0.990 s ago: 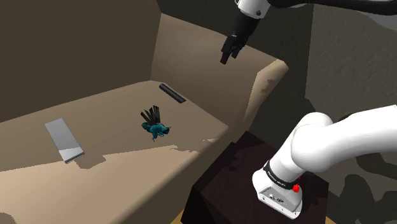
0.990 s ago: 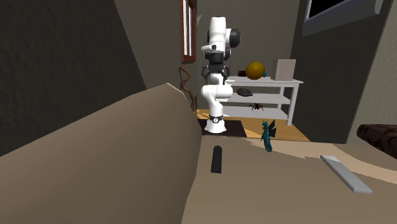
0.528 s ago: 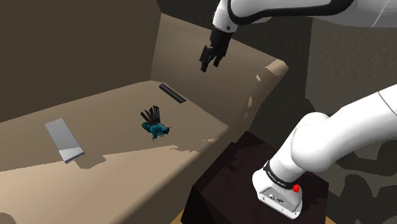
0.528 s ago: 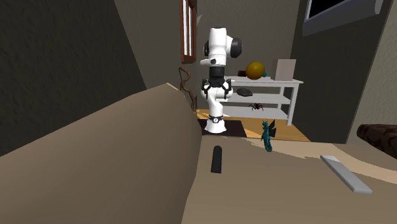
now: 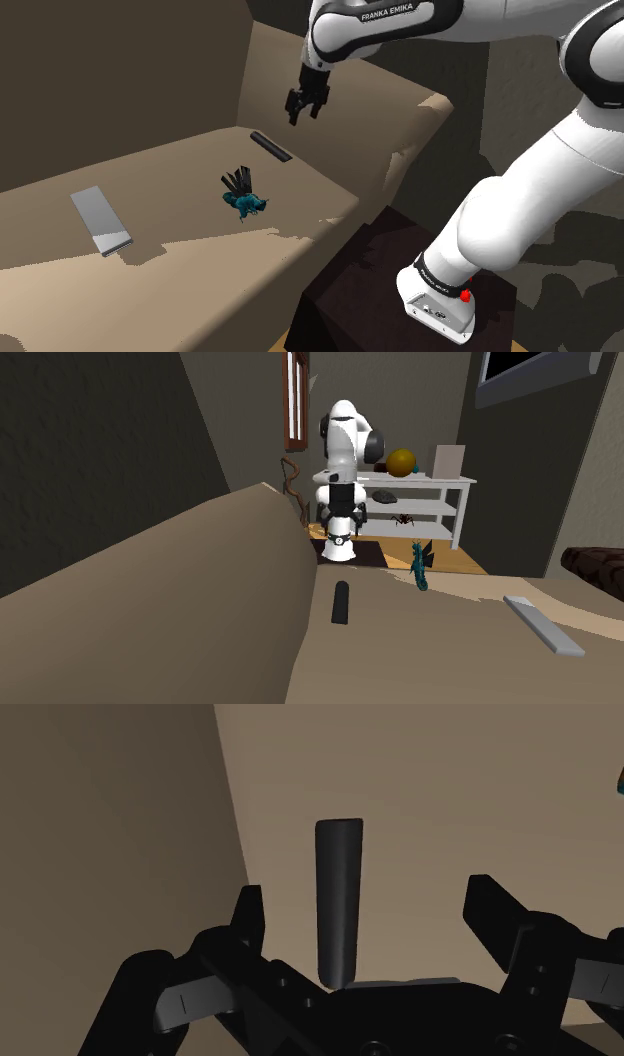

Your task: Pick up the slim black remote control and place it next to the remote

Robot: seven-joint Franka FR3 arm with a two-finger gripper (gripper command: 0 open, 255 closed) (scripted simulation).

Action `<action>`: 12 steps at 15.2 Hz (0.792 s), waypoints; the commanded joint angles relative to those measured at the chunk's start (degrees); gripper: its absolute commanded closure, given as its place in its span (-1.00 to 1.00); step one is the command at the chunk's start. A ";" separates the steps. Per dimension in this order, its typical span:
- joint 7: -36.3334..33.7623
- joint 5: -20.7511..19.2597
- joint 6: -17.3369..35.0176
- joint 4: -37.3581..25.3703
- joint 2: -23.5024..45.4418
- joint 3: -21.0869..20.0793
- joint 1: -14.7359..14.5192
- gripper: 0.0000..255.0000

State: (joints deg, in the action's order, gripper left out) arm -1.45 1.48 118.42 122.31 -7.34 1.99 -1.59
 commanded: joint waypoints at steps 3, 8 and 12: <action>-0.61 1.25 2.93 -4.59 8.93 0.27 0.15 -1.00; -1.63 2.94 4.83 -12.12 20.10 0.23 0.33 -1.00; -2.04 3.71 5.83 -15.62 25.36 0.14 0.46 -1.00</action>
State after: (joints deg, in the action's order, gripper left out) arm -3.45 5.05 123.98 107.40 16.96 2.14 -1.16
